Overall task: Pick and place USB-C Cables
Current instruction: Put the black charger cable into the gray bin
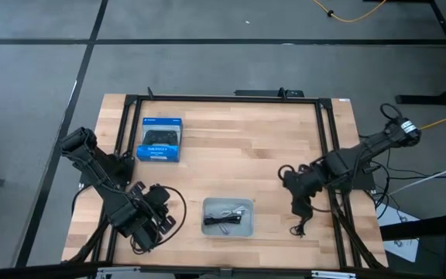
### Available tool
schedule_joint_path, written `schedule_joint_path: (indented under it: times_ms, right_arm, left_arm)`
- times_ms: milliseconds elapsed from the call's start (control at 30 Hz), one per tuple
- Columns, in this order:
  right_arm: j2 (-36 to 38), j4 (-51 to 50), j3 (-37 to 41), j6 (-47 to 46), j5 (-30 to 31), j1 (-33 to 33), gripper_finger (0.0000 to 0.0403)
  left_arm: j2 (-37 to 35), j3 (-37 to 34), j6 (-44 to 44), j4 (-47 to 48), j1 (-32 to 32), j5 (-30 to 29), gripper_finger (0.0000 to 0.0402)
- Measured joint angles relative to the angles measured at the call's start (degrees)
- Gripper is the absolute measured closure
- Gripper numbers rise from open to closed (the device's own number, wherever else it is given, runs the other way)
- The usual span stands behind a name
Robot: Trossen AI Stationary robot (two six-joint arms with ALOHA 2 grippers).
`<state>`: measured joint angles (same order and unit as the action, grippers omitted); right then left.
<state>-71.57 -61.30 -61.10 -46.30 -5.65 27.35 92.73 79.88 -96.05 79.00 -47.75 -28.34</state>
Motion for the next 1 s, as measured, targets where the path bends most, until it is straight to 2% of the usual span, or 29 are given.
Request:
schedule_joint_path:
  times_ms: [167,300,367,433,533,633,833,1000]
  right_arm:
    - [0.00,-1.71,0.00,-1.29,0.27,6.65,0.0222]
    - [0.00,-1.62,0.00,0.61,7.03,13.06,0.0222]
    - [0.00,-1.66,0.00,-1.21,6.99,15.32,0.0222]
    - [0.00,-1.66,0.02,-2.79,4.21,17.30,0.0222]
    - [0.00,-1.66,0.02,-0.04,1.24,18.85,0.0221]
    - [-0.19,-1.11,0.22,5.62,3.28,19.85,0.0221]
    - [-2.50,4.70,3.79,12.92,3.00,21.20,0.0221]
    - [-6.32,10.69,8.65,13.55,2.39,21.51,0.0221]
  left_arm:
    - [0.00,0.00,-0.02,-1.39,0.00,-1.78,0.0295]
    - [0.00,0.00,-0.02,-2.62,0.15,-2.65,0.0295]
    - [0.00,0.00,-0.02,-3.09,0.20,-2.64,0.0295]
    - [0.00,0.00,-0.02,-3.43,0.20,-2.64,0.0295]
    - [0.00,0.00,0.09,-3.41,0.20,-2.66,0.0295]
    - [0.00,0.00,0.11,-3.41,0.20,-2.68,0.0295]
    - [0.00,0.00,0.11,-3.43,0.22,-2.75,0.0295]
    - [0.00,0.00,0.17,-3.45,0.22,-4.14,0.0295]
